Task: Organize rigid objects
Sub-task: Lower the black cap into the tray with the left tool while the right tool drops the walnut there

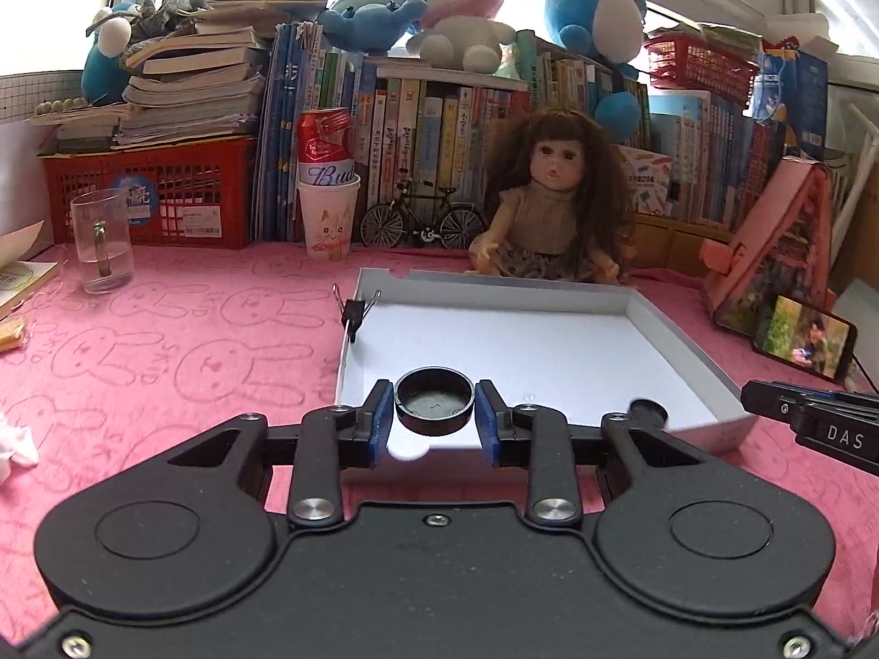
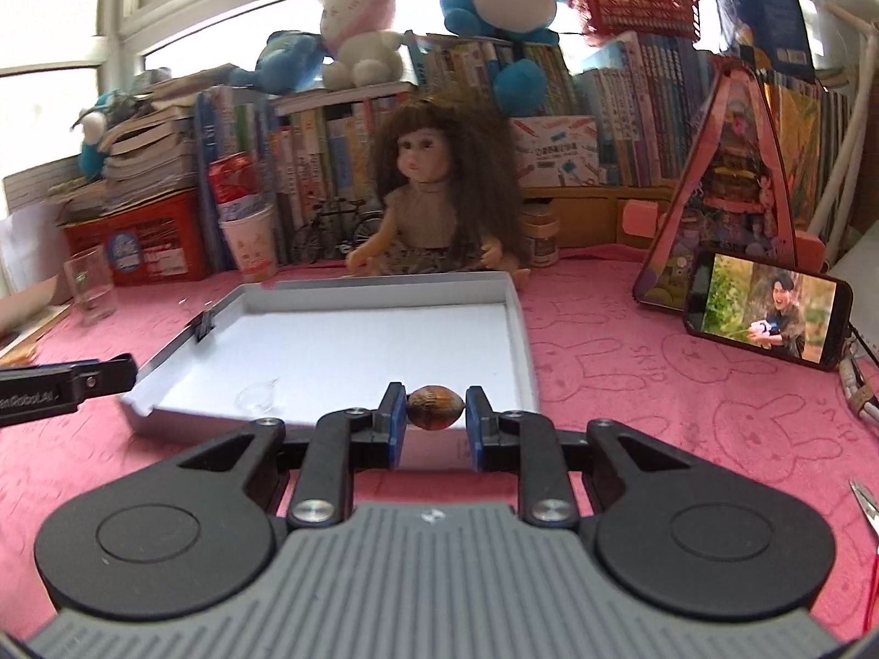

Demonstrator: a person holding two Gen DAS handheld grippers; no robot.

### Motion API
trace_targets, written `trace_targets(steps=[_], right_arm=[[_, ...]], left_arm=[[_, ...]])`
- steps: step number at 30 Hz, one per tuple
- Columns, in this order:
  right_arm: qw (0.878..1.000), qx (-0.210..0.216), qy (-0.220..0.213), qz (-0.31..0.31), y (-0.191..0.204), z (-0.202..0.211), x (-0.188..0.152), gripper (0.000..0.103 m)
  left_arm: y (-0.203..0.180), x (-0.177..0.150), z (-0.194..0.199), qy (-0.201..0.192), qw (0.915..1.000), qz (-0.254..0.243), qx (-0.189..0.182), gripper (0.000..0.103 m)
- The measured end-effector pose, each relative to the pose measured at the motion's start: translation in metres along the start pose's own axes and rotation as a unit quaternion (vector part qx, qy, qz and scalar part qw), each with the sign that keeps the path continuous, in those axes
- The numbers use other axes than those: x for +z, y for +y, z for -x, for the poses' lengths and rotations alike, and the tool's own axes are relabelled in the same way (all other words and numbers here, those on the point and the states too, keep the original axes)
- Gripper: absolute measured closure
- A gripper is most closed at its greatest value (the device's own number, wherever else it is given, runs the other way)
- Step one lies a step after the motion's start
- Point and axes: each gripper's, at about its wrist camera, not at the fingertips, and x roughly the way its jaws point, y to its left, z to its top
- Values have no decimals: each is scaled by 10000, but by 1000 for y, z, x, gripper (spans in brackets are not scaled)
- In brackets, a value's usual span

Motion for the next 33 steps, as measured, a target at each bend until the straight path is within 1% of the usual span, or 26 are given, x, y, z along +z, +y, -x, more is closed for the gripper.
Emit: trace_targets(steps=[3,7,11,23,28,29,30,31,32,33], right_arm=[[9999,-80,75,-88,0,-20,3,76],[9993,-222,274,80,2,-39,3,76],[9987,-234,452,-17,-2,-50,3,76],[9971,-243,718,-41,-1,-67,5,76],[9970,-230,743,-13,1,-68,5,75],[9969,-226,749,-17,1,-68,5,75],[9969,-210,752,-24,1,-68,5,73],[9970,-189,750,-44,1,-68,5,70],[9971,-172,742,-68,0,-67,5,70],[9972,-163,729,-86,0,-66,6,68]], left_arm=[[-7,4,-25,-17,9995,-59,295,73],[-10,5,-57,257,9991,-48,340,73],[-10,1,-74,485,9980,-83,408,73],[-14,-7,-89,691,9963,-96,498,73],[-16,-9,-89,676,9964,-109,507,73],[-15,-8,-88,668,9965,-88,493,70],[-16,-8,-87,666,9966,-81,475,68],[-16,-8,-87,657,9968,-80,459,63],[-16,-8,-85,633,9969,-92,456,61],[-17,-7,-83,604,9971,-113,459,60]])
